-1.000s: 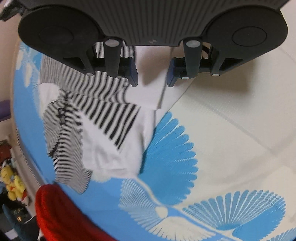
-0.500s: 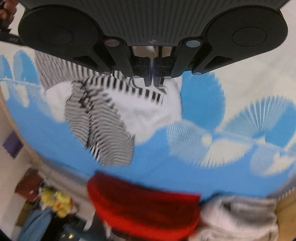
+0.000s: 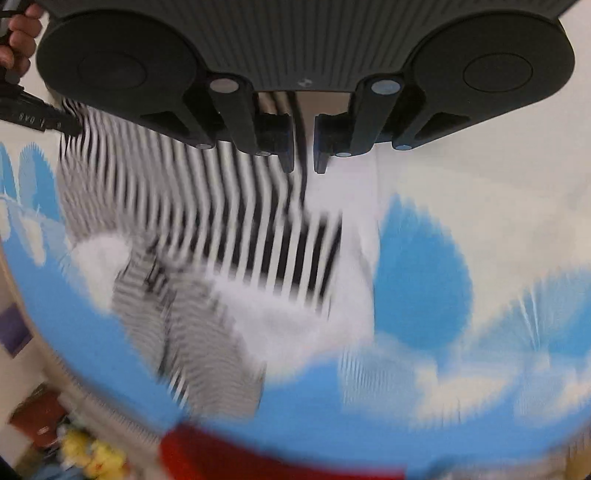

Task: Fold small clothes
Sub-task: 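Fold the held sleeve across the body with the right tool, then open the right tool and lift both tools away from the top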

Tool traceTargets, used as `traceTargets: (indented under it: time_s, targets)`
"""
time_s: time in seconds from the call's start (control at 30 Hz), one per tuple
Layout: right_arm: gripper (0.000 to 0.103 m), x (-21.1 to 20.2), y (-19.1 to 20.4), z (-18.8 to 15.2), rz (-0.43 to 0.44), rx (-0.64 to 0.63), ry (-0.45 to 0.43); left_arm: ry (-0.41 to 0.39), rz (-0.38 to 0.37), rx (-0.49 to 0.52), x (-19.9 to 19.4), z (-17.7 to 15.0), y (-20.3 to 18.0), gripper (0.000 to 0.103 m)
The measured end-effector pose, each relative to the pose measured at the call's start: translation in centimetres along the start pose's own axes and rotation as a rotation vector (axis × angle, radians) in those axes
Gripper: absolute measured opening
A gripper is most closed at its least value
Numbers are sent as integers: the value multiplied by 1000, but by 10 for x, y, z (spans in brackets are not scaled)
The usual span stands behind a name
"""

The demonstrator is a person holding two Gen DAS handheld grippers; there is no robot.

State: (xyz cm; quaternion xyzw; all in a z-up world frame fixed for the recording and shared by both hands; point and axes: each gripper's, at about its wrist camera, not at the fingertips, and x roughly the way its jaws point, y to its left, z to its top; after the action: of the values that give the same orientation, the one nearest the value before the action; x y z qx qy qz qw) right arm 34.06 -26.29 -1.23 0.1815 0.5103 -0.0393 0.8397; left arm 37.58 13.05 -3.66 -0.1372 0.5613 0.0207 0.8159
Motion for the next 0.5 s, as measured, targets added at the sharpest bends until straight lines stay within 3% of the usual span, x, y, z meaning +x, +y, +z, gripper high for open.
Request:
traceTargets:
  time_s: [0.07, 0.17, 0.27, 0.37, 0.5]
  targets:
    - [25, 3, -2, -1, -10, 13, 6, 68, 22, -19, 18, -7, 3, 11]
    - [26, -12, 11, 2, 11, -52, -57, 20, 43, 12, 10, -4, -5, 13]
    - [34, -12, 14, 4, 24, -95, -62, -46, 16, 61, 1, -4, -17, 29]
    - [35, 4, 4, -1, 2, -69, 27, 41, 77, 67, 22, -14, -15, 33]
    - [35, -10, 15, 0, 4, -115, -22, -13, 82, 76, 9, -11, -24, 33]
